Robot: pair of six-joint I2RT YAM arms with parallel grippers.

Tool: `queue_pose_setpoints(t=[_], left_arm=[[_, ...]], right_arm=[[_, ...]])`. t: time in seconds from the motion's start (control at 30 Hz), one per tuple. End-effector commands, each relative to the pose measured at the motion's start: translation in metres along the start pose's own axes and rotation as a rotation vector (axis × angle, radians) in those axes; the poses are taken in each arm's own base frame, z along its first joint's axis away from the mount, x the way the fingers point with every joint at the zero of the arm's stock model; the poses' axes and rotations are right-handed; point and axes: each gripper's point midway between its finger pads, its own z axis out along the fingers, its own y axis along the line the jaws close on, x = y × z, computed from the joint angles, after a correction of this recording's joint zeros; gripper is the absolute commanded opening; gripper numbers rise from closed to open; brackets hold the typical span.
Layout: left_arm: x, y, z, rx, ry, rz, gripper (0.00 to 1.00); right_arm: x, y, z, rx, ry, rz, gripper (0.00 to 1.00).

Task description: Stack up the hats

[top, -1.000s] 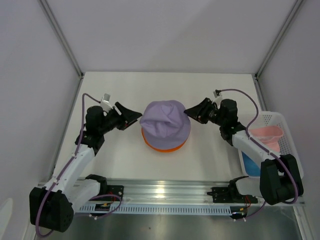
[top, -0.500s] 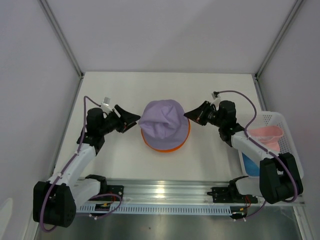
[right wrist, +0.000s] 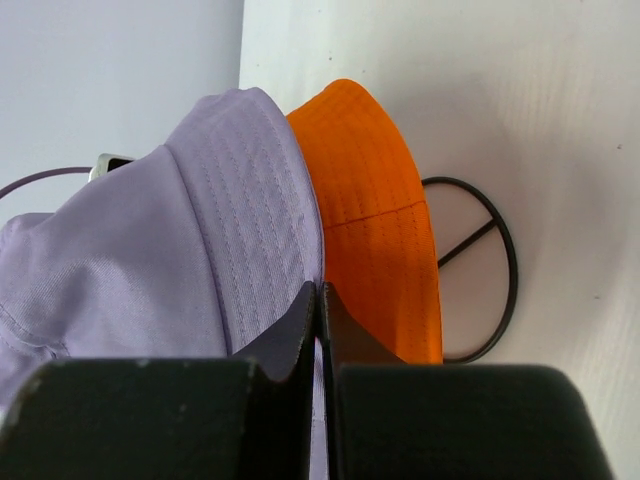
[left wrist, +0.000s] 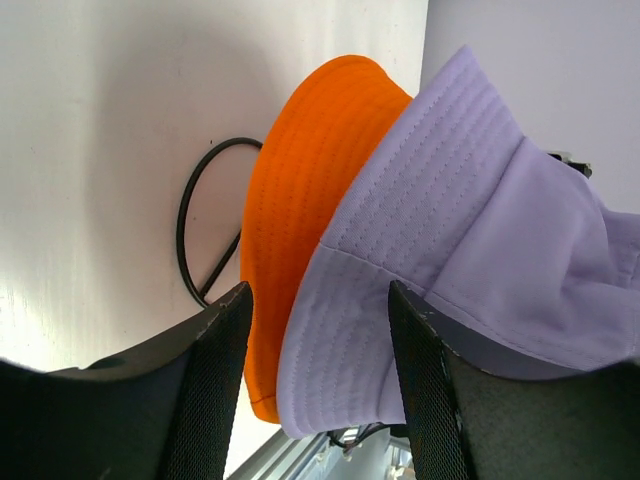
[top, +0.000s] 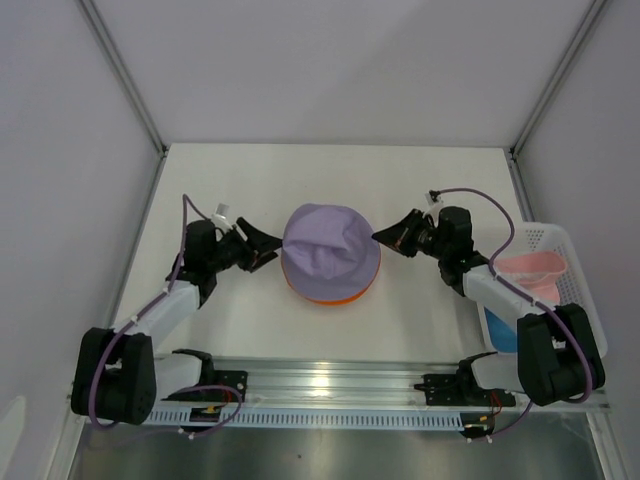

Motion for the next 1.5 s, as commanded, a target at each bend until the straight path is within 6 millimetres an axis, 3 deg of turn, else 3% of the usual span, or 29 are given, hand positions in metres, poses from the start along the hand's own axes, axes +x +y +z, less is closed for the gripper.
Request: queue_pose_setpoints(t=[0.0, 0.63, 0.77, 0.87, 0.9, 0.93, 1.07, 1.17, 1.2, 1.47], left_arm=[[-0.007, -0.014, 0.004, 0.083, -0.015, 0.033, 0.6], [0.008, -0.03, 0.011, 0.225, 0.051, 0.062, 0.5], [0.014, -0.036, 0.012, 0.257, 0.068, 0.087, 0.44], [0.018, -0.036, 0.013, 0.256, 0.076, 0.094, 0.3], [0.017, -0.033, 0.014, 0.24, 0.076, 0.085, 0.11], [0.017, -0.032, 0.014, 0.231, 0.077, 0.081, 0.01], [0.016, -0.024, 0.015, 0.197, 0.056, 0.071, 0.01], [0.01, -0.004, 0.017, 0.061, 0.018, 0.052, 0.01], [0.015, 0.013, 0.015, -0.025, 0.033, 0.017, 0.01], [0.02, 0.047, 0.015, -0.164, 0.023, -0.007, 0.01]], right_arm=[[-0.007, -0.004, -0.005, 0.019, -0.037, -0.04, 0.0], [-0.004, -0.011, 0.0, 0.029, -0.022, -0.015, 0.0], [-0.003, -0.014, 0.0, 0.038, -0.019, -0.008, 0.0], [-0.003, -0.014, -0.001, 0.043, -0.021, -0.012, 0.0], [-0.004, -0.016, -0.001, 0.055, -0.023, -0.011, 0.0], [-0.004, -0.017, -0.001, 0.06, -0.028, -0.012, 0.0], [-0.003, -0.026, -0.003, 0.102, -0.032, -0.02, 0.0], [-0.002, -0.037, -0.005, 0.157, -0.036, -0.021, 0.0], [0.0, -0.041, -0.006, 0.174, -0.031, -0.023, 0.0], [0.009, -0.056, -0.005, 0.23, -0.003, -0.037, 0.0]])
